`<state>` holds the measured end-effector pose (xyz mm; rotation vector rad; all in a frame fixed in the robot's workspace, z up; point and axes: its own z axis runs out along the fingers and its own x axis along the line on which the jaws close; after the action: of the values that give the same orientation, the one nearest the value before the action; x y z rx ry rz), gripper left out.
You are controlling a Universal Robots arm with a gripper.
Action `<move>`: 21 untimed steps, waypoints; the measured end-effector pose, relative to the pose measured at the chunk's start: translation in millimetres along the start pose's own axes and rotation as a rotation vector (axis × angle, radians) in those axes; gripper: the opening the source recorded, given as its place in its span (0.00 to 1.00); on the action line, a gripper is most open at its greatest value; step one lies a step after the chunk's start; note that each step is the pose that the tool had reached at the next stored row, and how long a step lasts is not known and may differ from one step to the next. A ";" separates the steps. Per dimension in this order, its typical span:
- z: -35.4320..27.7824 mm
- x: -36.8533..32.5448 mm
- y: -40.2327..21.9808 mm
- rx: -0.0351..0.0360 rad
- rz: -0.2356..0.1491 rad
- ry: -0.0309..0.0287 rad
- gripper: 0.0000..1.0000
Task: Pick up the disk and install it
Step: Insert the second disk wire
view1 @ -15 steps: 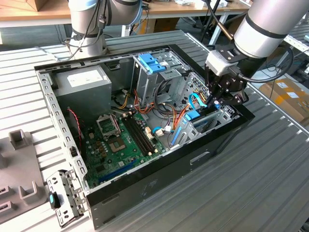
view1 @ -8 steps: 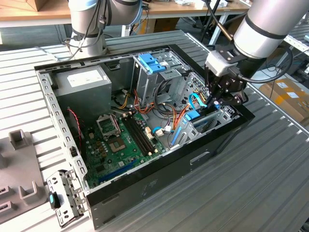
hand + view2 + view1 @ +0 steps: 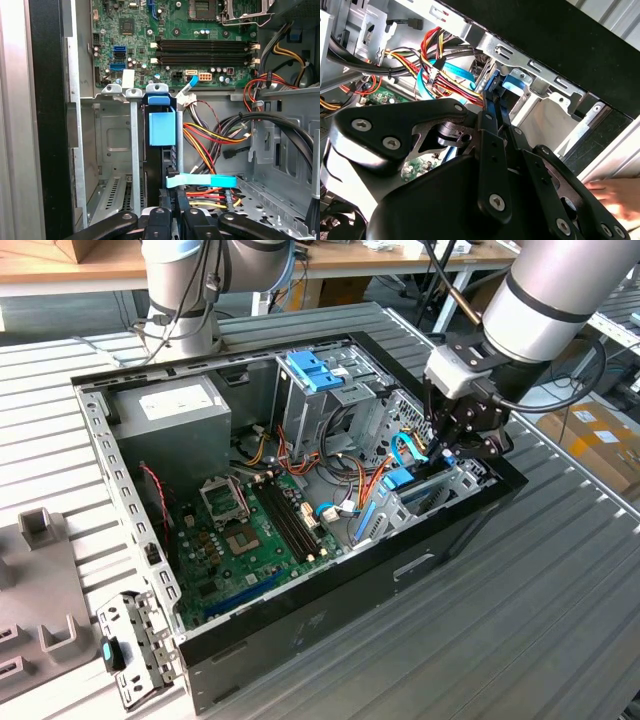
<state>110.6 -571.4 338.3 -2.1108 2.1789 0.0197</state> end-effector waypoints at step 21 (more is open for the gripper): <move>-19.1 -1.8 -1.3 0.0000 0.000 -0.0001 0.30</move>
<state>110.6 -571.3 357.6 -2.1108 2.1788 0.0198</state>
